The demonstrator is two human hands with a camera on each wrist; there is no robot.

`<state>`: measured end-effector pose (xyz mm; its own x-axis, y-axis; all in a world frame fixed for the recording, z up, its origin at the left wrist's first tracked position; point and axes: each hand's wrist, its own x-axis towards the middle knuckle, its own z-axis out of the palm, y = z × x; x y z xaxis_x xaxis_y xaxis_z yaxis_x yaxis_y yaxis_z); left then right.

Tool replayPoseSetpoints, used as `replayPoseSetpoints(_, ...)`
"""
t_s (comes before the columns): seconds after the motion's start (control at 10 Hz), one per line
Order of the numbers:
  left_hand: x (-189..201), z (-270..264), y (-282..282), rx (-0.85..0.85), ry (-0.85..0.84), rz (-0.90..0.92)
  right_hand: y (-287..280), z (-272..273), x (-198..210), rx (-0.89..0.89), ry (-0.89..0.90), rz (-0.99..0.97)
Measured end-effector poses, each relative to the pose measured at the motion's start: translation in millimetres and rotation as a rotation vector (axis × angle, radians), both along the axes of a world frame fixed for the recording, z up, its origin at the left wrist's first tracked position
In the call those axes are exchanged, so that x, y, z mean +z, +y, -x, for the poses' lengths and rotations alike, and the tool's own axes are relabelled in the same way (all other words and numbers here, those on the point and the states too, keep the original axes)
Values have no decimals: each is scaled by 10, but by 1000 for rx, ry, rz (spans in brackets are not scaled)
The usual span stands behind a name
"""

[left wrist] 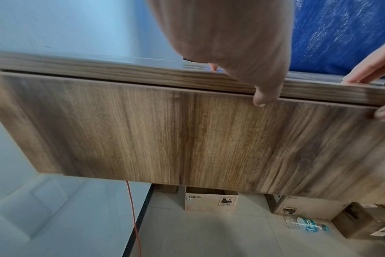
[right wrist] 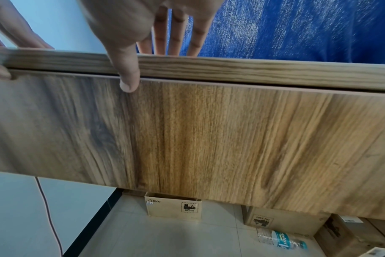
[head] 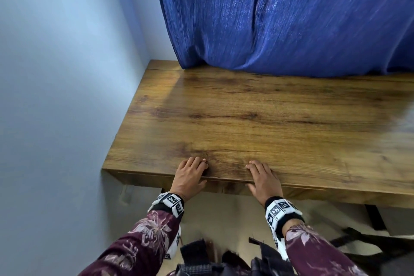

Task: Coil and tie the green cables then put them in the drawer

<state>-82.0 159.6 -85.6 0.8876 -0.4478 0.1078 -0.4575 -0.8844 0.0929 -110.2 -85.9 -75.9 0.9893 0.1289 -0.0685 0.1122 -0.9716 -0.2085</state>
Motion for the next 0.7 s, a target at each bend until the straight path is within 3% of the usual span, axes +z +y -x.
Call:
replayPoseSetpoints(0.5,63,2,25,1,73,1,-22,-19,87,19,104,56)
replayPoseSetpoints(0.7,39,-54,20,46,100,121,-79,-56,131,79,132,27)
